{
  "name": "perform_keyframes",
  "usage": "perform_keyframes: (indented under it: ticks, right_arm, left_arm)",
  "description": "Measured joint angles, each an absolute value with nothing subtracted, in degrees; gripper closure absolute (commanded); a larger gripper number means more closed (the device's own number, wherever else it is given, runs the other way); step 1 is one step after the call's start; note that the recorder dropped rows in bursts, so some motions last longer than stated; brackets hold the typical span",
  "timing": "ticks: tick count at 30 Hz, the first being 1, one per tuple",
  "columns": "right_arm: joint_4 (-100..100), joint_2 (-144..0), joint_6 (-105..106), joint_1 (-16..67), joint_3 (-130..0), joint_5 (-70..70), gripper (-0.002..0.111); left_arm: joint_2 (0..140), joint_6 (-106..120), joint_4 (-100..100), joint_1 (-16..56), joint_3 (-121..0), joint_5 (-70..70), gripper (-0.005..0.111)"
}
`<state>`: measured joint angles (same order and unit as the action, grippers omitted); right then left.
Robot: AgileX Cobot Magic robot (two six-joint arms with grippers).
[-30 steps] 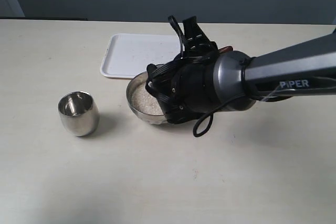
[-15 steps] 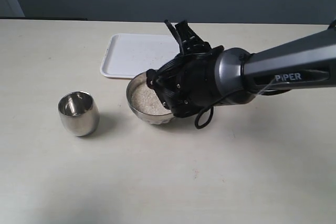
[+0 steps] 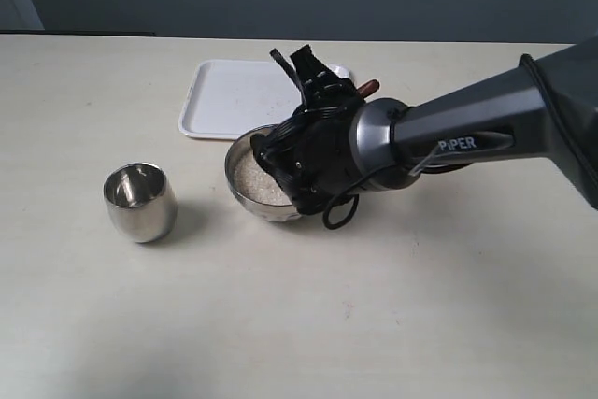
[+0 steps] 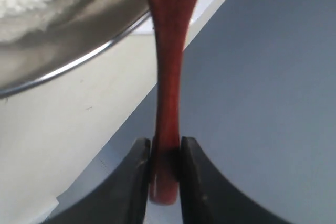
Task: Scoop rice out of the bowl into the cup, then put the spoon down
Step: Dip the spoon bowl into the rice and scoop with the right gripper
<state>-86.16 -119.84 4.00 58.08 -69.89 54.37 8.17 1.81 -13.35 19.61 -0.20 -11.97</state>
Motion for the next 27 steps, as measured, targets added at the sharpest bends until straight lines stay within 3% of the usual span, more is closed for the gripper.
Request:
perform_keyframes:
  ticks: [20, 27]
  right_arm:
    - [-88.25, -119.26, 8.58, 56.27, -69.89, 56.91, 0.109]
    - [-90.59, -119.26, -2.26, 56.27, -70.24, 57.12, 0.109]
  left_arm:
    - [8.17, 1.81, -13.35, 19.61, -0.2, -11.97, 0.106]
    - [8.17, 1.81, -13.35, 19.61, -0.2, -11.97, 0.106]
